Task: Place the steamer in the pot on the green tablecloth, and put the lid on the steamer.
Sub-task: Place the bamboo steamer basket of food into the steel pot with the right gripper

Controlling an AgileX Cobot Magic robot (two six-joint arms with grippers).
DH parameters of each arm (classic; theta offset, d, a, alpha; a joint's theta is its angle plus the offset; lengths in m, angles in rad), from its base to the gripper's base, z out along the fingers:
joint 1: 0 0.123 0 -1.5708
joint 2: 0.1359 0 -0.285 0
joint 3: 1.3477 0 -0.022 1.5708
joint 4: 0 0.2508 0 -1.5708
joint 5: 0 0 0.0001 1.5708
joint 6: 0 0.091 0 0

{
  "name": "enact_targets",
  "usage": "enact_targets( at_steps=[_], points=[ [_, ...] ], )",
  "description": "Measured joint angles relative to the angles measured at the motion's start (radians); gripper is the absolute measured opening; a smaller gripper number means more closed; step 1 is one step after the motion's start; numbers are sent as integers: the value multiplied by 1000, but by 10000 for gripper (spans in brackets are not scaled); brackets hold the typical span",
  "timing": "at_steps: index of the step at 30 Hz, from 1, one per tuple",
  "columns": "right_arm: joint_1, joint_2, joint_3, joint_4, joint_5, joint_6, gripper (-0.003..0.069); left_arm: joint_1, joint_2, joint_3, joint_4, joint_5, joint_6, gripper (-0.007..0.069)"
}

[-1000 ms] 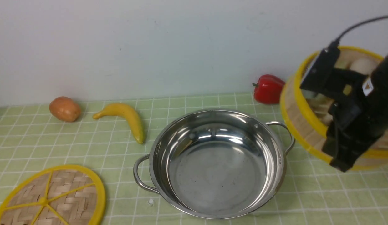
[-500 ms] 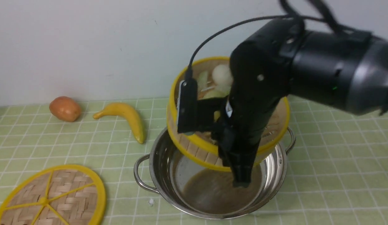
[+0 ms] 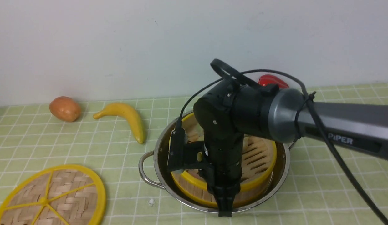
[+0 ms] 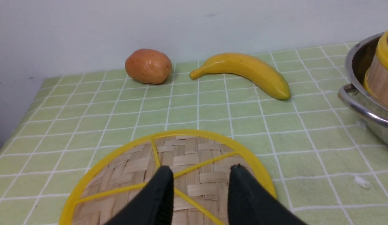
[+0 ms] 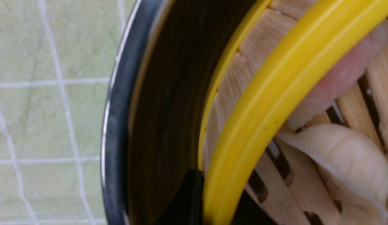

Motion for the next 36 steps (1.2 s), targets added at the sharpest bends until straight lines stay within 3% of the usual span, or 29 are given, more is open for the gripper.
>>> enact_targets(
  at_steps=[12,14,19,20,21,24,27,36],
  points=[
    [0,0,0,16,-8,43,66,0,0,0,0,0,0,243],
    [1,0,-1,12,-10,51,103,0,0,0,0,0,0,243],
    [2,0,-1,-34,-11,89,293,0,0,0,0,0,0,243],
    [2,0,-1,-36,-11,94,302,0,0,0,0,0,0,243],
    [2,0,-1,-51,-15,114,385,0,0,0,0,0,0,243],
    [2,0,-2,-55,-19,141,469,0,0,0,0,0,0,243],
    [2,-1,-3,-55,-23,160,517,0,0,0,0,0,0,243],
    [2,-53,-3,-55,-25,194,537,0,-1,0,0,0,0,243]
  ],
)
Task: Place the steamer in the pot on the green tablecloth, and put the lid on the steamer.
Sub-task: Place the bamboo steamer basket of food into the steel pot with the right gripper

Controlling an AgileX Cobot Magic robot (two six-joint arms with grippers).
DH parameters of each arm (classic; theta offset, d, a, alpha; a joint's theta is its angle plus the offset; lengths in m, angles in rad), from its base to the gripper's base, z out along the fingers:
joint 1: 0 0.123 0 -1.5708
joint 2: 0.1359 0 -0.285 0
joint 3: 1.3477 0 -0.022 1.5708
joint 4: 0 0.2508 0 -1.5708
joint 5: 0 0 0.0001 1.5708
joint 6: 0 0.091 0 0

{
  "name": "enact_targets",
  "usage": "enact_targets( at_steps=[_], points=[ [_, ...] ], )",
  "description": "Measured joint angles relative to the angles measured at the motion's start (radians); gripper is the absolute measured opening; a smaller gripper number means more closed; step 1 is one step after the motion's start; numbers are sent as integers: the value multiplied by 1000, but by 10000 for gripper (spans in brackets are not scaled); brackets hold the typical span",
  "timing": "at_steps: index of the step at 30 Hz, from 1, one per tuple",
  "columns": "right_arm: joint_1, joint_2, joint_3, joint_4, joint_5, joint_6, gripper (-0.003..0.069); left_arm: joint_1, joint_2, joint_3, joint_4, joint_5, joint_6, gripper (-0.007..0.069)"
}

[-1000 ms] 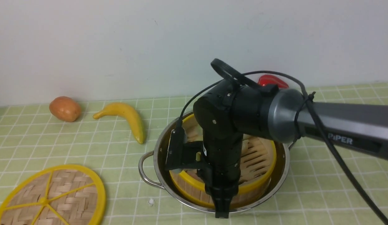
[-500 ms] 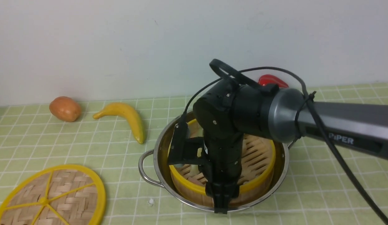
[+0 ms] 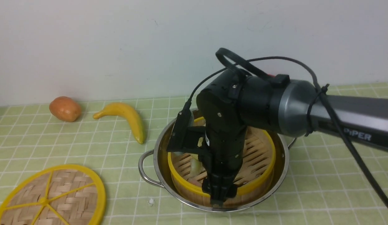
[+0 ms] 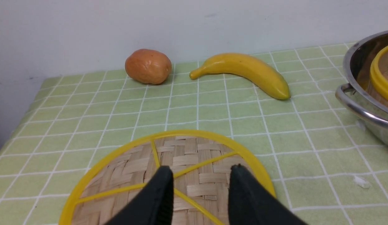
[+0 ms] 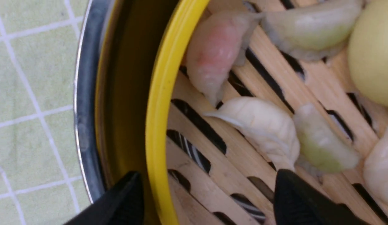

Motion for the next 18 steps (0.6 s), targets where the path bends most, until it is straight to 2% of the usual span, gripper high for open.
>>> enact_targets(
  at_steps=[6,10,12,14,15,16,17,18],
  points=[
    [0,-43,-3,0,0,45,535,0,0,0,0,0,0,243],
    [0,-113,-28,-2,2,143,475,0,0,0,0,0,0,243],
    [0,-155,-65,-5,3,201,394,0,0,0,0,0,0,243],
    [0,-199,-115,-5,3,254,281,0,0,0,0,0,0,243],
    [0,-209,-127,-5,3,271,253,0,0,0,0,0,0,243],
    [0,-250,-175,-2,0,313,135,0,0,0,0,0,0,243],
    [0,-279,-208,2,-2,349,58,0,0,0,0,0,0,243],
    [0,-297,-229,4,-2,373,24,0,0,0,0,0,0,243]
  ],
)
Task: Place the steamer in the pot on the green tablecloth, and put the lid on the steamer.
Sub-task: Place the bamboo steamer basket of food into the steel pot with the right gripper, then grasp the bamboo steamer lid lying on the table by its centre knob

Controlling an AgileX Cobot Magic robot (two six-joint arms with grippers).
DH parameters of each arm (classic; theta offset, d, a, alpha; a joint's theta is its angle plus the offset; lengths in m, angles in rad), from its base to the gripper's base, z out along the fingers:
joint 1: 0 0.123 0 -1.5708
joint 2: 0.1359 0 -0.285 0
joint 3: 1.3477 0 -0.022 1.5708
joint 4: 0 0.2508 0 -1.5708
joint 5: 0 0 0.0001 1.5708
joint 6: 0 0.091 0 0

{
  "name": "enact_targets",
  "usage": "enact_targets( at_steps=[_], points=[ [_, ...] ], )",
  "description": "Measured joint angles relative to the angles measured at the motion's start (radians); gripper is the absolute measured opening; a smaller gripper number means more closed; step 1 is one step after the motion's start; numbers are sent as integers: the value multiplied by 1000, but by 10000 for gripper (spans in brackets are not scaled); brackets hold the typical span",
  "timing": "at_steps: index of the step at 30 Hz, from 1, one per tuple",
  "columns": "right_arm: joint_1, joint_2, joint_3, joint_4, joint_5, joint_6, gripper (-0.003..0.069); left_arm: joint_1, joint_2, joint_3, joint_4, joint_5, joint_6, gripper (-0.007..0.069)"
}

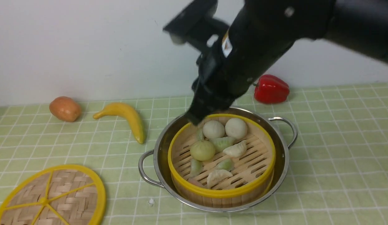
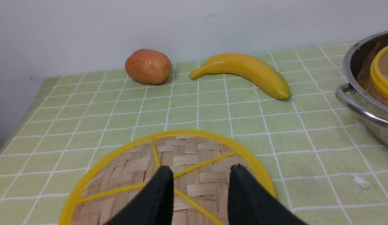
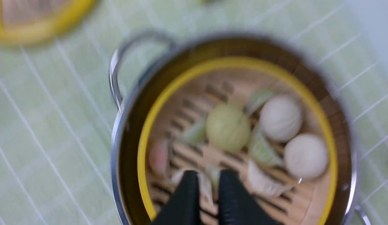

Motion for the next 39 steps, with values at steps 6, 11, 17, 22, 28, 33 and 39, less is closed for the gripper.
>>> enact_targets(
  at_steps=[6,11,17,22,28,33,39],
  points=[
    [0,-76,-101,45,-1,117,-15,0,0,0,0,0,0,243],
    [0,-96,-141,116,-15,154,-10,0,0,0,0,0,0,243],
    [0,-180,-3,34,-14,116,4,0,0,0,0,0,0,243],
    [-2,-439,387,-61,-73,174,19,0,0,0,0,0,0,243],
    [-85,-795,930,-104,-414,276,40,0,0,0,0,0,0,243],
    [-304,-1177,1415,-159,-823,339,65,0,0,0,0,0,0,243],
    [-523,-1487,1747,-219,-1041,349,83,0,0,0,0,0,0,243]
  ],
)
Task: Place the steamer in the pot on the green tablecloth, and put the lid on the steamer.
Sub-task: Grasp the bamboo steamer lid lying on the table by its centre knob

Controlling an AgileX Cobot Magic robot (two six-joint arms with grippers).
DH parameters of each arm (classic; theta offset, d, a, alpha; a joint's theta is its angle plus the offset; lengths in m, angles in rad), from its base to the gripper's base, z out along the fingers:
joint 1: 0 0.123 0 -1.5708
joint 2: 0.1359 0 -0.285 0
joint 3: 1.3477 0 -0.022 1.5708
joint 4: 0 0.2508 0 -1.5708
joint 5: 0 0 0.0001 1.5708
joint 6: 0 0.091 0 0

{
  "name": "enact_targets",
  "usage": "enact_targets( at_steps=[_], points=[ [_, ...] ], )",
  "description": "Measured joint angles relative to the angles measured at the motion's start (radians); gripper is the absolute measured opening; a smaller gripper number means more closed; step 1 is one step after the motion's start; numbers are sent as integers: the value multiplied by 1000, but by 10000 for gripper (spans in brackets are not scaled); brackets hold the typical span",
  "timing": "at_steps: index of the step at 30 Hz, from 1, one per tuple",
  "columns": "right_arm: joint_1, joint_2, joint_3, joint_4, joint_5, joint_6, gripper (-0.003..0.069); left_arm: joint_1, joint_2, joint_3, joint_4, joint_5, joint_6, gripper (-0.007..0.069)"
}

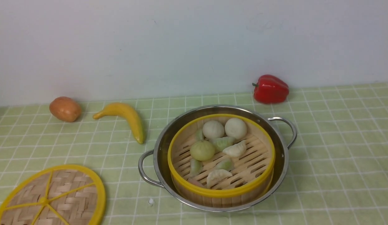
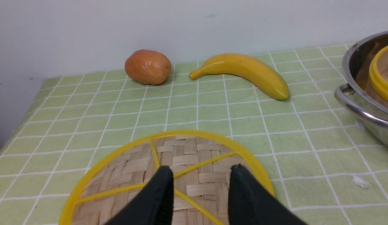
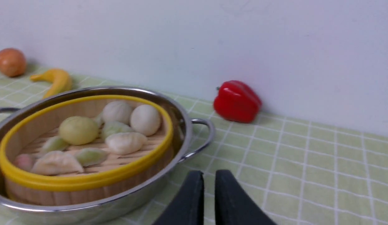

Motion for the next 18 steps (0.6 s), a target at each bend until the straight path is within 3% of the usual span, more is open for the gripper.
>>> enact_targets(
  at_steps=[7,13,18],
  points=[
    [-112,-168,116,-12,-58,3,101,0,0,0,0,0,0,243],
    [-150,-226,117,4,51,5,119,0,0,0,0,1,0,243],
    [-155,-226,119,91,149,33,133,0,0,0,0,1,0,243]
  ],
)
